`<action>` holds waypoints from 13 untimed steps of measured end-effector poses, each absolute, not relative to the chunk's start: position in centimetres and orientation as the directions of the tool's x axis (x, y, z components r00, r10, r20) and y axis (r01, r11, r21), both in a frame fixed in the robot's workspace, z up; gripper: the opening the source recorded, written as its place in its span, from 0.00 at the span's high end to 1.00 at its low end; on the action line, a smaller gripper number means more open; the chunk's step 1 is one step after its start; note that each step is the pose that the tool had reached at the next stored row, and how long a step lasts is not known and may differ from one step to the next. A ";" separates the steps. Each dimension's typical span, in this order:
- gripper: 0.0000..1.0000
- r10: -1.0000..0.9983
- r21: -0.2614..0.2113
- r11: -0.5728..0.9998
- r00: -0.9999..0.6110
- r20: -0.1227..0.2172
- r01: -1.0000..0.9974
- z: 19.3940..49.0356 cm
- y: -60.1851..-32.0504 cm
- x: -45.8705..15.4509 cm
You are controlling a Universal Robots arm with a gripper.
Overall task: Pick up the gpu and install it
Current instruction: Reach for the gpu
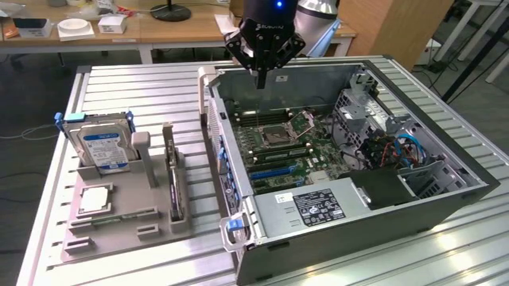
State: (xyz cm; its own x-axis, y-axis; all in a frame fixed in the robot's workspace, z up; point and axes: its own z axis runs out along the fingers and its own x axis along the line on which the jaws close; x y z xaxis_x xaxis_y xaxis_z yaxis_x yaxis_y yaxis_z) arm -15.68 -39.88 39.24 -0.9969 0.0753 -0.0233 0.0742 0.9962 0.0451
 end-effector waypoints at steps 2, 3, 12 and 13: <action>0.89 0.075 0.045 0.996 -0.997 -0.023 0.074 39.2 -39.9 -15.8; 0.89 0.075 0.045 0.996 -0.997 -0.023 0.074 39.2 -39.9 -15.8; 0.89 0.075 0.045 0.996 -0.997 -0.023 0.074 39.2 -39.9 -16.2; 0.89 0.075 0.045 0.996 -0.997 -0.023 0.074 39.2 -39.9 -16.3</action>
State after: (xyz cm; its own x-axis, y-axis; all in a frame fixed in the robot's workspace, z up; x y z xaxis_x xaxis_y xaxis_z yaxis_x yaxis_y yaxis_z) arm -16.25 -39.88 39.23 -0.9969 0.0753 -0.0233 0.0742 0.9962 0.0450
